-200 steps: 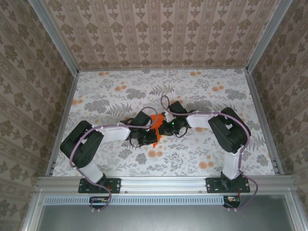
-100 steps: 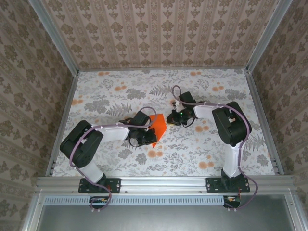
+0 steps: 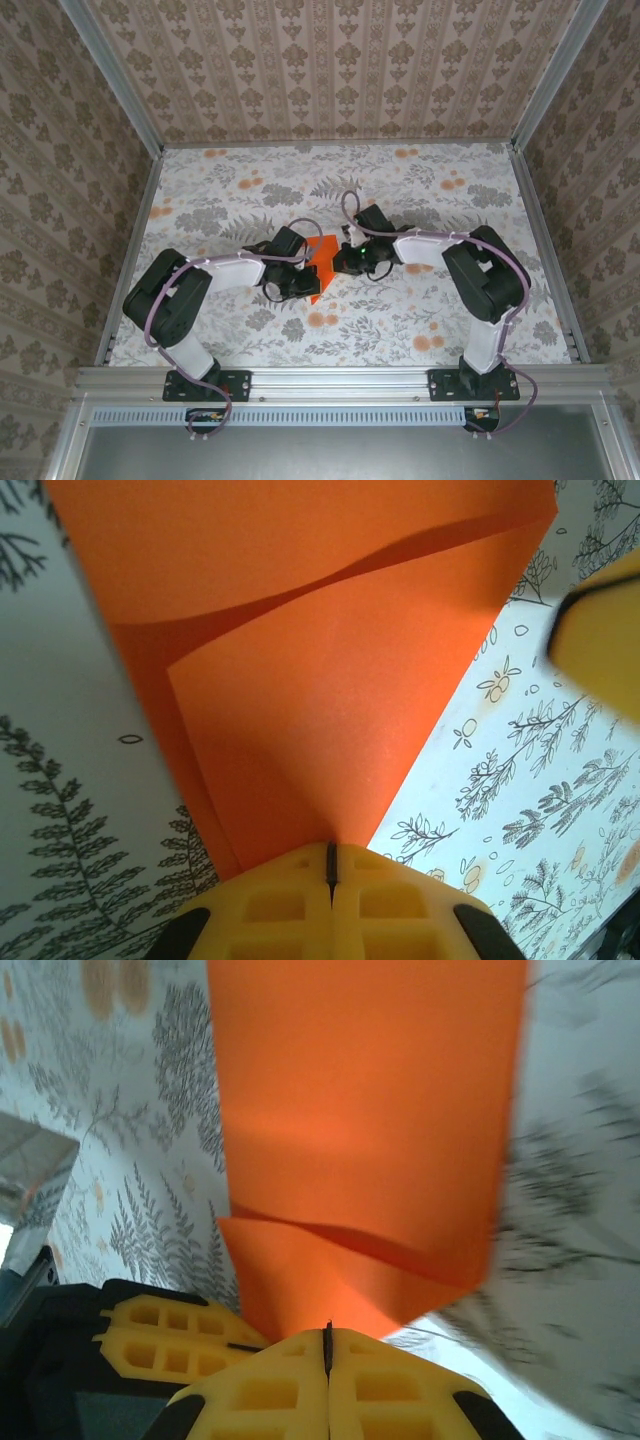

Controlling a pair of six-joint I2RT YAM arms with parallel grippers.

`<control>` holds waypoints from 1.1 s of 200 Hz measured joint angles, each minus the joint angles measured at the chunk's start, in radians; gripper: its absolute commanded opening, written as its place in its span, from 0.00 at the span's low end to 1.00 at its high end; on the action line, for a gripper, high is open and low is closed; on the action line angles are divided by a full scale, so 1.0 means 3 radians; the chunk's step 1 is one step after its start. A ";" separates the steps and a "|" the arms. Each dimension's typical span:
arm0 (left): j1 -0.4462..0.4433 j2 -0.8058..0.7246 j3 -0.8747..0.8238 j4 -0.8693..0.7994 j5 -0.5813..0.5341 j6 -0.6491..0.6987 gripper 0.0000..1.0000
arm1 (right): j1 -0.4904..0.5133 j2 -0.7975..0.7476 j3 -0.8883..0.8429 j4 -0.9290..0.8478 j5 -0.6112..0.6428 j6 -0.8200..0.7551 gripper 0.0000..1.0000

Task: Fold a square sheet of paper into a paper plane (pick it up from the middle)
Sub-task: Third fold the triangle at the center of the table.

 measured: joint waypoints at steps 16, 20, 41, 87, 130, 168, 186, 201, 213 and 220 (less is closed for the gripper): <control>0.0000 0.0000 0.0000 0.0000 0.0003 0.0008 0.00 | 0.0065 0.0111 0.0019 0.0023 -0.0015 0.0043 0.07; 0.0000 0.0000 -0.0001 0.0000 0.0003 0.0008 0.00 | 0.0071 0.0139 0.0024 0.0023 -0.0017 0.0058 0.07; 0.0001 0.0001 -0.0001 -0.0003 0.0008 0.0009 0.00 | 0.0066 0.0238 0.0084 0.0011 -0.0060 0.0083 0.06; 0.0004 0.0011 -0.0001 0.0003 0.0024 0.0008 0.00 | -0.0046 0.0317 0.0198 -0.0045 -0.0072 0.0081 0.05; 0.0006 0.0013 -0.0004 0.0013 0.0034 0.0006 0.00 | -0.0426 0.0317 0.0309 -0.0168 0.0132 0.0081 0.05; 0.0023 0.0022 -0.0004 0.0015 0.0065 0.0008 0.00 | -0.0468 0.0277 0.0318 -0.0189 0.0206 0.0086 0.05; 0.0023 0.0027 -0.0003 0.0017 0.0075 0.0008 0.00 | -0.0375 0.0201 0.0263 -0.0140 0.0178 0.0114 0.05; 0.0023 0.0027 -0.0001 0.0015 0.0075 0.0008 0.00 | -0.0248 0.0175 0.0229 -0.0074 0.0132 0.0172 0.05; 0.0023 0.0027 -0.0001 0.0015 0.0075 0.0008 0.00 | -0.0139 0.0175 0.0216 -0.0029 0.0089 0.0209 0.05; 0.0023 0.0027 -0.0001 0.0014 0.0075 0.0008 0.00 | -0.0076 0.0177 0.0214 -0.0024 0.0069 0.0238 0.05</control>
